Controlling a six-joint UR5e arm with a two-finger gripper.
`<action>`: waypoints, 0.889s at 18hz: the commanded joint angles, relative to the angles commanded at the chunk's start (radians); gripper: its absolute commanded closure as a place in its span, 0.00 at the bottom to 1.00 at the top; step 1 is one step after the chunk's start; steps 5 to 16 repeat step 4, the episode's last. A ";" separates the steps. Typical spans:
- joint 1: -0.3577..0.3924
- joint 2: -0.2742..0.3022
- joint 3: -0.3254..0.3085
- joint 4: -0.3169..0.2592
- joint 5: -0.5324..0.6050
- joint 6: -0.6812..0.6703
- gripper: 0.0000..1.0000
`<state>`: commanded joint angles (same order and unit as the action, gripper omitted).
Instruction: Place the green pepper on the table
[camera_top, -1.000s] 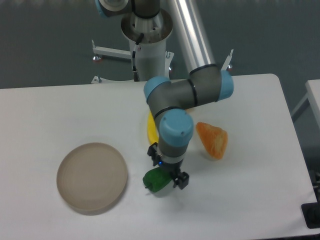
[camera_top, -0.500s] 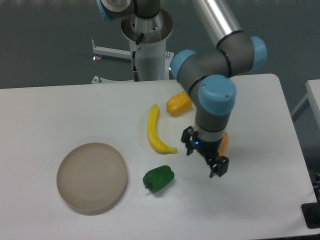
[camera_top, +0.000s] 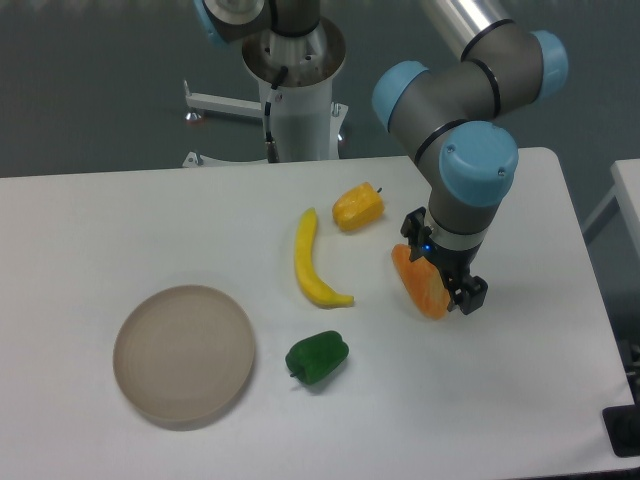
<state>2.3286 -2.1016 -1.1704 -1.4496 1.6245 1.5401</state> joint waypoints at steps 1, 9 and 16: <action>0.000 0.000 0.000 0.000 0.000 -0.002 0.00; 0.000 0.000 0.000 0.002 -0.009 -0.002 0.00; 0.000 0.000 0.000 0.002 -0.009 -0.002 0.00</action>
